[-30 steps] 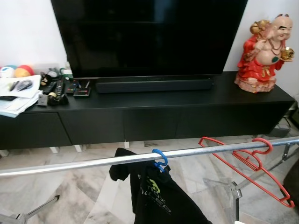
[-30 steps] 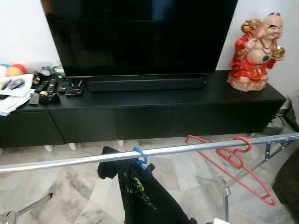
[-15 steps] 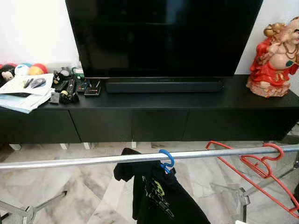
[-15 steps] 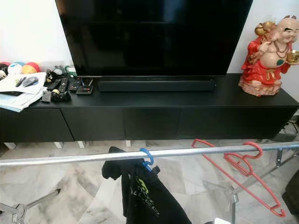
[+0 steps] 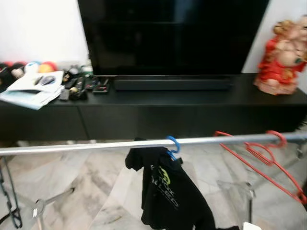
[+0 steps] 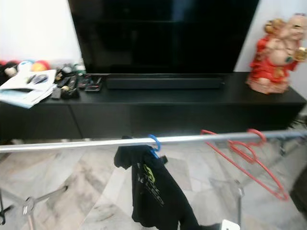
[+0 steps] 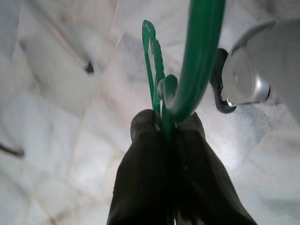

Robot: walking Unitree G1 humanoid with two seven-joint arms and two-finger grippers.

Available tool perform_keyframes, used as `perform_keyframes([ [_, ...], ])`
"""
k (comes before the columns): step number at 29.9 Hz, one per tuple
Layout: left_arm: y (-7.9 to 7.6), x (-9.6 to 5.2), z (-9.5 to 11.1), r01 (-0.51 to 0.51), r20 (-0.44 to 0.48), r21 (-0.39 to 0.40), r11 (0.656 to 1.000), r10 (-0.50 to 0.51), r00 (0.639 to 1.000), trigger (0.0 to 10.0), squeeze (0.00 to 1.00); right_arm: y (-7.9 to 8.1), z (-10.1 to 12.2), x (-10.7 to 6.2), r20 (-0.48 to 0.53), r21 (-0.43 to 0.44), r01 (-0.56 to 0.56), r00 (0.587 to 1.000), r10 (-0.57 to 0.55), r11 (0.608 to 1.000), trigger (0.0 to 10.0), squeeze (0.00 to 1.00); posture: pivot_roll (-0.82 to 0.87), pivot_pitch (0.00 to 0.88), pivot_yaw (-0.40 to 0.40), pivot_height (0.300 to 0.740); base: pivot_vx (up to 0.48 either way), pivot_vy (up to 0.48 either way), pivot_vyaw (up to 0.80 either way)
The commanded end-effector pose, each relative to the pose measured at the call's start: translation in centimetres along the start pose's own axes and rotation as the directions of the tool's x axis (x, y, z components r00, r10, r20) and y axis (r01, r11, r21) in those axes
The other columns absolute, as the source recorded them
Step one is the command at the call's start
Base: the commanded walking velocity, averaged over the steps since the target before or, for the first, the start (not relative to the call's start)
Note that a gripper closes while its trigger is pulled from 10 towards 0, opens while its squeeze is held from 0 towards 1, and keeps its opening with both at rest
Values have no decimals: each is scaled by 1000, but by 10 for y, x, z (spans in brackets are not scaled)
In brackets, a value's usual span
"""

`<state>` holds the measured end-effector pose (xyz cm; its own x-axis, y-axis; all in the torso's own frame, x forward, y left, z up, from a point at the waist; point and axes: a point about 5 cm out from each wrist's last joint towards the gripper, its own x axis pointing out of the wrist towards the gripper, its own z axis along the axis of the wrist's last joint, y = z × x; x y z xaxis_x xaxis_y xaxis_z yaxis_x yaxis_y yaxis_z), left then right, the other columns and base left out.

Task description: Hang hanger

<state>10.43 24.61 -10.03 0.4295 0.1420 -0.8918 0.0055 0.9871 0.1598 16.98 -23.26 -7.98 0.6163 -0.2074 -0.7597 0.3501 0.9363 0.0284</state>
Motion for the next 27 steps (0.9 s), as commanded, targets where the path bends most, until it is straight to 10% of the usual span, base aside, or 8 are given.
perform_keyframes([
  [1, 2, 1, 5, 0, 5, 20, 1000, 0, 1000, 10000, 0, -7, -4, -2, -12, 9, 19, 1000, -19, 1000, 10000, 0, 122, 0, 17, 740, -330, 0, 0],
  [27, 1, 5, 25, 4, 28, 18, 1000, -4, 1000, 10000, 0, -3, 1, 0, 3, 18, 9, 1000, -9, 1000, 10000, 0, 122, 0, 19, 740, -346, 0, 0],
])
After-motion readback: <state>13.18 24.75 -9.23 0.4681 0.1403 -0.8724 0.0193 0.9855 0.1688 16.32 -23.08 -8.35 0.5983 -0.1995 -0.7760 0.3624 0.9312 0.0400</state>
